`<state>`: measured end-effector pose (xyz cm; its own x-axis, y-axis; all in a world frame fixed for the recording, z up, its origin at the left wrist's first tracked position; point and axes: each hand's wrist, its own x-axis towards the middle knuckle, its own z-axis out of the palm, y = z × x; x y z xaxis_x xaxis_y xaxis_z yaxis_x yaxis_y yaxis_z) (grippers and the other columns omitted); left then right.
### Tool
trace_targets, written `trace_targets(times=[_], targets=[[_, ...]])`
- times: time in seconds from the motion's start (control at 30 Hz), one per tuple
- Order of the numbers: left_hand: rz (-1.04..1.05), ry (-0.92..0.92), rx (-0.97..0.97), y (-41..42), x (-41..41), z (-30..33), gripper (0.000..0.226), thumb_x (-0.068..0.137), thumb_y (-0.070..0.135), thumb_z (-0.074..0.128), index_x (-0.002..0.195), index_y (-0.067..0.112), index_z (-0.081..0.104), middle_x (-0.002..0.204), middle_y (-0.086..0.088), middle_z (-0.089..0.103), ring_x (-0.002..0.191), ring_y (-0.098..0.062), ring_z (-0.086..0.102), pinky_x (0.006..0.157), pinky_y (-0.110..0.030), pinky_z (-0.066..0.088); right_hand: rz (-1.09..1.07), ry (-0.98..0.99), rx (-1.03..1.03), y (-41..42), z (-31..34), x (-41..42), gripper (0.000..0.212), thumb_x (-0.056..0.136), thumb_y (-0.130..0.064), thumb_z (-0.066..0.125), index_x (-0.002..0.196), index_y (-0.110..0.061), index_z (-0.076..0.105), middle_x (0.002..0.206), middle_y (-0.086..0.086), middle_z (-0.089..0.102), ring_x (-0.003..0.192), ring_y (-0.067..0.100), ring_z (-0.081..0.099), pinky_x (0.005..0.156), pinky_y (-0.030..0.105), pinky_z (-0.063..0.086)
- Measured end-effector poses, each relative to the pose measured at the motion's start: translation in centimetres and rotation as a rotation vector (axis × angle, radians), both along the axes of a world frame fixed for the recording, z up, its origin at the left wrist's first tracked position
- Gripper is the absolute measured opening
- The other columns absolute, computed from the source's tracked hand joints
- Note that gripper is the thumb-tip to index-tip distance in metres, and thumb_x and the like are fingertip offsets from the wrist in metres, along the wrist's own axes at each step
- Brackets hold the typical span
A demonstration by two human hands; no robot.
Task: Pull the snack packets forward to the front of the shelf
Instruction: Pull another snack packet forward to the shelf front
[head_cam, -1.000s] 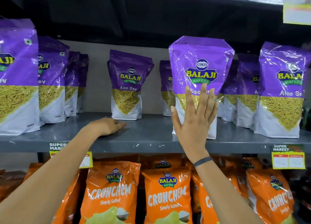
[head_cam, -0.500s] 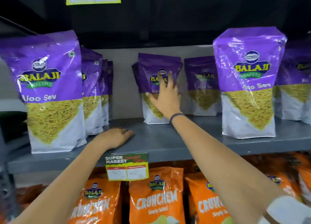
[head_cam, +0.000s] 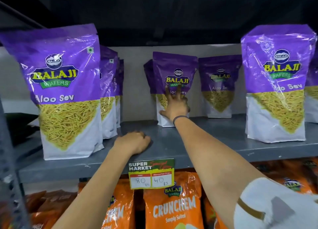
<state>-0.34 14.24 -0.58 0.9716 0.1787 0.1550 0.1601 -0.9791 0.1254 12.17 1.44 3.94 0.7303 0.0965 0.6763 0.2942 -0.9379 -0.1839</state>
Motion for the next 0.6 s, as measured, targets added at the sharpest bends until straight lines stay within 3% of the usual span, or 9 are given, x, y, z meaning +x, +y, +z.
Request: trace_targets(times=[0.4, 0.6], targets=[[0.018, 0.016, -0.008, -0.2, -0.3, 0.1, 0.054, 0.098, 0.040, 0.024, 0.142, 0.018, 0.044, 0.155, -0.013, 0.037, 0.141, -0.030, 0.036, 0.117, -0.048, 0.028, 0.033, 0.043, 0.000, -1.1, 0.4, -2.1, 0.096, 0.078, -0.051, 0.071, 0.151, -0.039, 0.011, 0.160, 0.013, 0.001, 0.124, 0.043, 0.038, 0.087, 0.051, 0.053], [0.009, 0.030, -0.013, 0.2, 0.1, 0.0, 0.054, 0.097, 0.038, 0.022, 0.140, 0.015, 0.046, 0.153, -0.013, 0.040, 0.139, -0.030, 0.037, 0.116, -0.049, 0.029, 0.040, 0.039, -0.028, -1.9, 0.4, -3.9, 0.098, 0.080, -0.053, 0.069, 0.152, -0.038, 0.004, 0.161, 0.016, 0.000, 0.126, 0.044, 0.037, 0.088, 0.053, 0.051]])
